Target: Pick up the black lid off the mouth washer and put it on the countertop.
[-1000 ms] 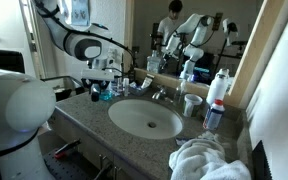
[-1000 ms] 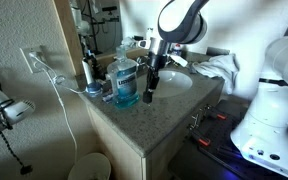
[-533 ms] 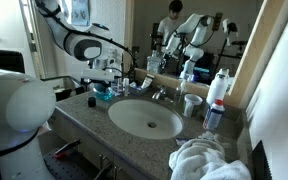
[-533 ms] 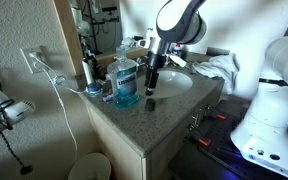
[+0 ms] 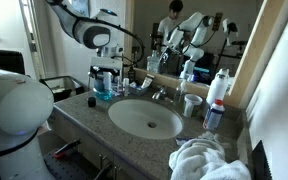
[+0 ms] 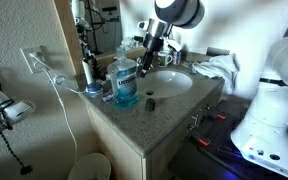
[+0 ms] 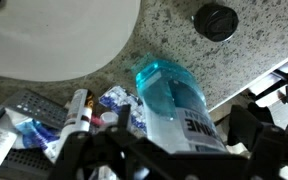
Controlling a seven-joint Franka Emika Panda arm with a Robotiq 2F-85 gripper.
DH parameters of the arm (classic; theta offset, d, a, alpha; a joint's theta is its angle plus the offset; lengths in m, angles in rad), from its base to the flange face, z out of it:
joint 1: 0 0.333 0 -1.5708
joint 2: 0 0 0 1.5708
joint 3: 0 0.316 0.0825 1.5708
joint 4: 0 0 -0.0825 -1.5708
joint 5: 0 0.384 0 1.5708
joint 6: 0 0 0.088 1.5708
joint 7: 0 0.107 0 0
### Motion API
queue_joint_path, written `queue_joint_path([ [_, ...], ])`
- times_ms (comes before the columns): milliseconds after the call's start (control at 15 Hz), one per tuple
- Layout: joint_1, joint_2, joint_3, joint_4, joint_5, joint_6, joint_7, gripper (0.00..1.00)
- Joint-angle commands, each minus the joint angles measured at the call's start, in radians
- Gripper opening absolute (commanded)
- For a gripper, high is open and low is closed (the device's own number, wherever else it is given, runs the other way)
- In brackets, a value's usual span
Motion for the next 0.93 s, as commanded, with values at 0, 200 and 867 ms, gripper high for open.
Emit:
queue_joint_path([
  [0, -0.052, -0.094, -0.017, 0.08, -0.053, -0.158, 0.071, 1.0],
  [200, -0.076, -0.149, -0.045, 0.174, -0.071, -0.312, 0.094, 1.0],
  [867, -0.109, -0.172, -0.074, 0.363, -0.077, -0.465, 0.095, 1.0],
])
